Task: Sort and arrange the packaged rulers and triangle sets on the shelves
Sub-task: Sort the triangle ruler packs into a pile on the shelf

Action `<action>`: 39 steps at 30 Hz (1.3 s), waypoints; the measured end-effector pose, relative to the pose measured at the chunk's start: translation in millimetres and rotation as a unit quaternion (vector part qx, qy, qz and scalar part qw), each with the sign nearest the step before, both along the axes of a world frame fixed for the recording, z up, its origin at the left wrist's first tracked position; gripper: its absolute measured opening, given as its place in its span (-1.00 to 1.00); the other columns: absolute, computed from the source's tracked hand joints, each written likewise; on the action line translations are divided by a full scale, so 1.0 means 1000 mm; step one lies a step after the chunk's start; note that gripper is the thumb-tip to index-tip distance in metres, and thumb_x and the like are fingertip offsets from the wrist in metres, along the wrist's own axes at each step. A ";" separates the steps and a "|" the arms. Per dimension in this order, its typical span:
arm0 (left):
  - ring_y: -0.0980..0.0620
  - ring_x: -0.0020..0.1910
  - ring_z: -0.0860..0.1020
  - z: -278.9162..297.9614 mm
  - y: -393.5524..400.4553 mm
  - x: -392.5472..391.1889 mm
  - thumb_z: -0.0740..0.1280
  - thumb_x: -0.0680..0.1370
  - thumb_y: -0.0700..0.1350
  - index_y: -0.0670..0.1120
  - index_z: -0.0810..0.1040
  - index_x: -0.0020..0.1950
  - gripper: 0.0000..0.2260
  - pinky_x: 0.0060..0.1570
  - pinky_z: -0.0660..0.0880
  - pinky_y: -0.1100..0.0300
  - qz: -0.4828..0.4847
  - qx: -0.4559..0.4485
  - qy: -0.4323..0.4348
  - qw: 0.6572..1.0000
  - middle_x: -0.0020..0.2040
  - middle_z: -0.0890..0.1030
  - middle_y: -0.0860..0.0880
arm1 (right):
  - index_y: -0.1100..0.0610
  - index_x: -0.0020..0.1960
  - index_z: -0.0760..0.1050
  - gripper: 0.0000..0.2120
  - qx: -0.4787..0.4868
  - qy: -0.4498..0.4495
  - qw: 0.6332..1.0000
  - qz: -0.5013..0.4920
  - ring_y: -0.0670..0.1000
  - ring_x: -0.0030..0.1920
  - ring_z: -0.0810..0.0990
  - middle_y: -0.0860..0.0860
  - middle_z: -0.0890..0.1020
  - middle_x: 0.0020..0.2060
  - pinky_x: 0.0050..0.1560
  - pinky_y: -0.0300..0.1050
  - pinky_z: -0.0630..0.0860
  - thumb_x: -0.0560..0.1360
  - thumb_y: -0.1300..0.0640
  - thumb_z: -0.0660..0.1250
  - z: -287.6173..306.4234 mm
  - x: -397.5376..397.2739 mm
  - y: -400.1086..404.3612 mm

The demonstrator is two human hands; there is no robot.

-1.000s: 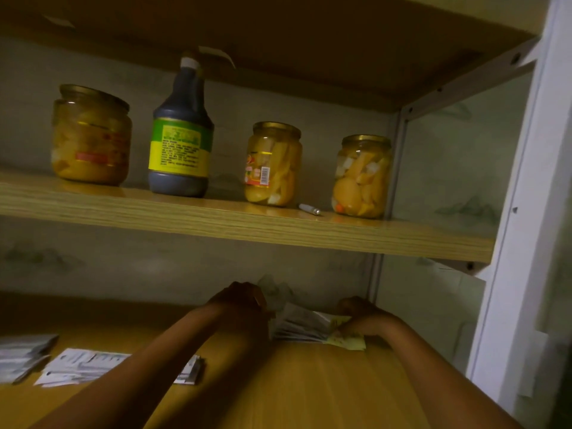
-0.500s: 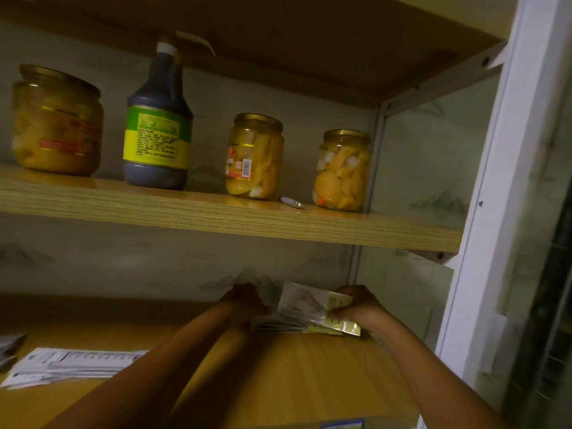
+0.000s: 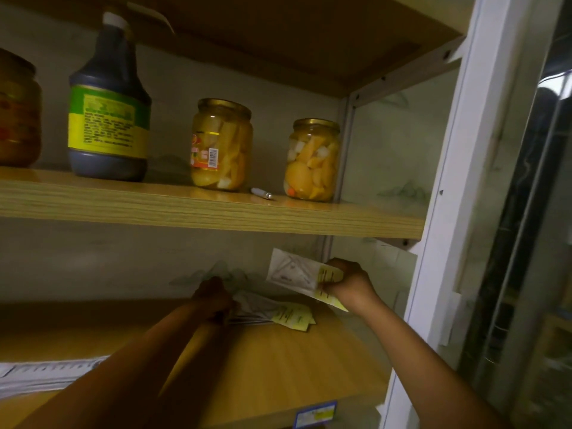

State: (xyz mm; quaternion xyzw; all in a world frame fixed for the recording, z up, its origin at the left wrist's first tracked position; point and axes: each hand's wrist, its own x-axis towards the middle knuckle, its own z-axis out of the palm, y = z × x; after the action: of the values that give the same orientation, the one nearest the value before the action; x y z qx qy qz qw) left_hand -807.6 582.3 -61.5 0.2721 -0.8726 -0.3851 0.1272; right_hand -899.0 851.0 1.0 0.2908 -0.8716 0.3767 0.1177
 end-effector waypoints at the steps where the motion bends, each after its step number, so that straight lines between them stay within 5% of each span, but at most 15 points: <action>1: 0.08 -0.43 0.59 0.000 0.000 0.000 0.51 0.41 -0.07 -0.20 0.57 -0.08 -0.75 -0.53 0.45 0.27 0.005 -0.002 0.002 1.000 -0.33 0.61 -0.04 | 0.10 -0.05 0.59 -0.80 0.003 0.003 1.000 -0.002 0.10 -0.01 0.63 0.09 0.65 -0.11 -0.11 -0.16 0.48 0.35 0.28 0.46 0.002 0.001 0.002; 8: -0.12 -0.31 0.62 0.005 -0.005 0.004 0.40 0.46 -0.17 -0.28 0.57 -0.05 -0.81 -0.51 0.48 0.20 0.071 0.008 0.047 0.996 -0.22 0.61 -0.19 | 0.11 -0.02 0.61 -0.79 0.011 0.002 1.000 -0.001 0.13 0.04 0.63 0.13 0.69 -0.03 0.02 -0.07 0.55 0.36 0.22 0.48 0.002 0.002 0.008; 12: -0.20 -0.04 0.62 0.008 -0.007 0.011 0.36 0.47 -0.14 -0.26 0.53 0.08 -0.75 -0.13 0.58 0.10 0.123 -0.050 0.044 0.990 0.02 0.61 -0.24 | 0.07 -0.06 0.59 -0.80 0.006 -0.008 1.000 0.001 0.12 0.02 0.63 0.12 0.68 -0.04 -0.03 -0.11 0.52 0.35 0.25 0.48 0.000 0.003 0.007; 23: -0.22 0.09 0.57 0.004 -0.011 0.021 0.35 0.48 0.00 -0.21 0.48 0.25 -0.58 0.05 0.53 0.05 0.132 0.001 0.086 0.988 0.15 0.58 -0.22 | 0.01 -0.10 0.56 -0.77 -0.002 -0.036 0.999 0.029 0.10 0.00 0.64 0.05 0.64 -0.15 -0.11 -0.18 0.46 0.31 0.25 0.49 -0.006 0.005 -0.001; 33: -0.20 -0.03 0.62 0.011 0.006 0.020 0.39 0.47 -0.07 -0.28 0.45 0.25 -0.56 -0.22 0.57 0.08 0.085 0.186 0.128 0.971 0.09 0.60 -0.26 | -0.04 -0.18 0.54 -0.69 -0.047 -0.044 0.997 0.051 0.02 -0.12 0.62 0.02 0.66 -0.18 -0.21 -0.21 0.48 0.29 0.34 0.52 -0.007 0.008 0.000; 37: -0.12 -0.29 0.58 0.014 0.015 0.027 0.38 0.49 -0.22 -0.33 0.47 0.13 -0.72 -0.54 0.49 0.24 0.055 0.255 0.156 0.953 -0.11 0.59 -0.26 | -0.07 -0.19 0.53 -0.66 -0.074 -0.059 0.993 0.066 -0.06 -0.19 0.59 -0.08 0.63 -0.24 -0.25 -0.24 0.47 0.30 0.34 0.53 -0.005 0.012 0.005; 39: -0.13 -0.30 0.57 0.014 0.013 0.029 0.39 0.47 -0.24 -0.38 0.49 0.08 -0.73 -0.46 0.49 0.23 0.050 0.265 0.170 0.948 -0.16 0.58 -0.29 | -0.01 -0.17 0.55 -0.69 -0.085 -0.064 0.991 0.081 -0.04 -0.18 0.60 -0.05 0.64 -0.23 -0.22 -0.20 0.48 0.31 0.35 0.52 -0.005 0.014 0.008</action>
State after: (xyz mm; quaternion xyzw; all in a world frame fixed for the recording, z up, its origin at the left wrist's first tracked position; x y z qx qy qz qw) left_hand -778.7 595.5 -47.3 0.2696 -0.6899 -0.6361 0.2162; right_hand -885.3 858.9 -3.7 0.3248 -0.8159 0.4753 0.0544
